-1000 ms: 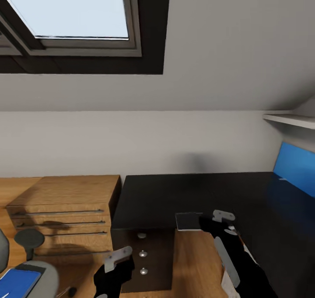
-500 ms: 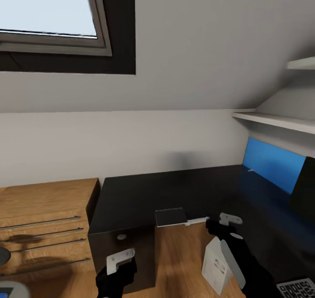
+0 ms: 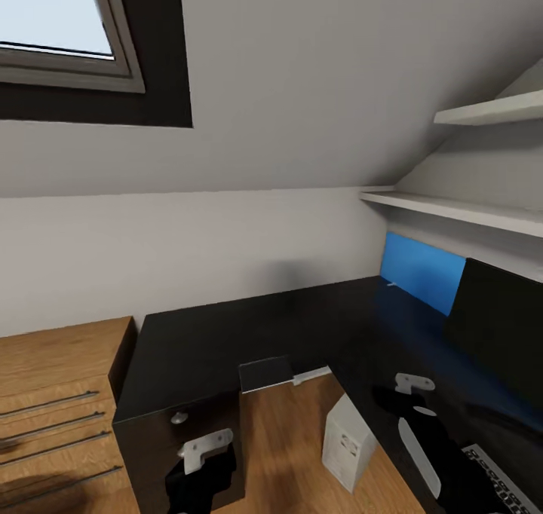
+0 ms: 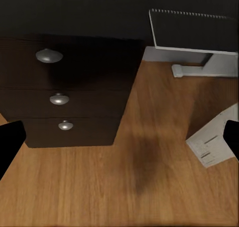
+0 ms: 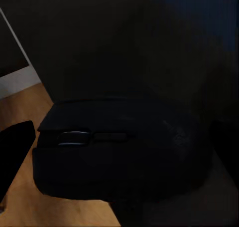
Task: In the bedroom, organize the workspace by keeping the computer under the desk, ensuring the monitor is on the desk, placing the keyboard on the desk next to the monitor, placing the mouse on the desk next to the keyboard, moving the folder from the swivel chair onto the desk next to the mouse, stacking the notebook on top of the folder with the pen on top of the notebook, and positioning the swivel chair next to the desk.
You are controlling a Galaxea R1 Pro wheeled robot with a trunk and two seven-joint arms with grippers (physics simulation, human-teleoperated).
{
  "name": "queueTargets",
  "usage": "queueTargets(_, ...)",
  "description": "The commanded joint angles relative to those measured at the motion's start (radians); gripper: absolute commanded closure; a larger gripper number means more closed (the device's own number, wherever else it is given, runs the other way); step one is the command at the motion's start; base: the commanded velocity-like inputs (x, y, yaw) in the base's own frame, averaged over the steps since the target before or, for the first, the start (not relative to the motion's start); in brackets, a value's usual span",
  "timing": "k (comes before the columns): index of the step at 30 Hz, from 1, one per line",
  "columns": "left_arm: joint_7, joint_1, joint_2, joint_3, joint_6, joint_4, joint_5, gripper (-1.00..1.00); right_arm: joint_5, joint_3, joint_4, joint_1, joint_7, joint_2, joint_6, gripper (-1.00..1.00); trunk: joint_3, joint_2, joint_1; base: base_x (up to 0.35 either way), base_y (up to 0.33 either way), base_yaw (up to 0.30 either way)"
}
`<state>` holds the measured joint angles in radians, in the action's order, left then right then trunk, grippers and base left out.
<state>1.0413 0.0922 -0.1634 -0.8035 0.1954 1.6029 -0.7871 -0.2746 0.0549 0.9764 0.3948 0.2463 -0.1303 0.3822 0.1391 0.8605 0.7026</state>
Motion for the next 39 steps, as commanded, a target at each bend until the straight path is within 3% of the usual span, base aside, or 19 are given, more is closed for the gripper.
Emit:
queueTargets(1, 0.006, 0.001, -0.001, -0.003, 0.008, 0.002, -0.001, -1.0, -0.009, 0.008, 0.008, 0.001, 0.006, -0.002, 0.004, 1.0, 0.002, 0.001, 0.0, 0.0, 0.0, -0.09)
queueTargets(3, 0.006, 0.001, -0.001, -0.004, 0.008, 0.002, -0.001, -1.0, -0.009, 0.011, 0.016, 0.001, 0.002, -0.002, 0.006, 1.0, 0.002, 0.001, 0.0, 0.0, 0.0, -0.052)
queueTargets(4, 0.006, 0.001, -0.001, -0.007, 0.008, 0.003, -0.001, -1.0, 0.013, 0.026, 0.019, 0.001, -0.003, -0.002, 0.007, 1.0, 0.002, 0.001, 0.0, 0.0, 0.0, -0.01)
queueTargets(10, 0.007, 0.001, -0.001, -0.009, 0.008, 0.003, -0.001, -1.0, 0.135, 0.032, 0.018, 0.001, -0.006, -0.006, 0.01, 1.0, 0.002, 0.001, 0.0, 0.0, 0.0, -0.003)
queueTargets(13, 0.007, 0.001, -0.001, -0.009, 0.008, 0.003, -0.001, -1.0, 0.178, 0.03, 0.004, 0.003, -0.038, -0.032, 0.009, 1.0, 0.002, 0.001, 0.0, 0.0, 0.0, 0.0)
queueTargets(18, 0.007, 0.001, -0.001, -0.01, 0.008, 0.003, -0.001, -1.0, 0.191, 0.027, -0.056, 0.039, -0.13, -0.066, 0.009, 1.0, 0.002, 0.001, 0.0, 0.0, 0.0, 0.0)
queueTargets(23, 0.007, 0.001, -0.001, -0.01, 0.008, 0.003, -0.001, -1.0, 0.195, 0.027, -0.2, 0.108, -0.177, -0.095, -0.003, 1.0, 0.002, 0.001, 0.0, 0.0, 0.0, 0.0)
queueTargets(29, 0.007, 0.001, 0.0, -0.011, 0.008, 0.003, -0.001, -1.0, 0.195, 0.026, -0.345, 0.187, -0.302, -0.142, -0.025, 1.0, 0.002, 0.001, 0.0, 0.0, 0.0, 0.0)
queueTargets(30, 0.009, 0.001, -0.001, -0.048, 0.007, 0.003, 0.0, -1.0, 0.195, 0.026, -0.44, 0.243, -0.328, -0.152, -0.026, 1.0, 0.002, 0.001, 0.0, 0.0, 0.0, 0.0)
queueTargets(39, 0.01, 0.001, -0.001, -0.067, 0.007, 0.003, 0.0, -1.0, 0.197, 0.026, -0.515, 0.29, -0.336, -0.176, 0.021, 1.0, 0.002, 0.001, 0.0, 0.0, 0.0, 0.0)
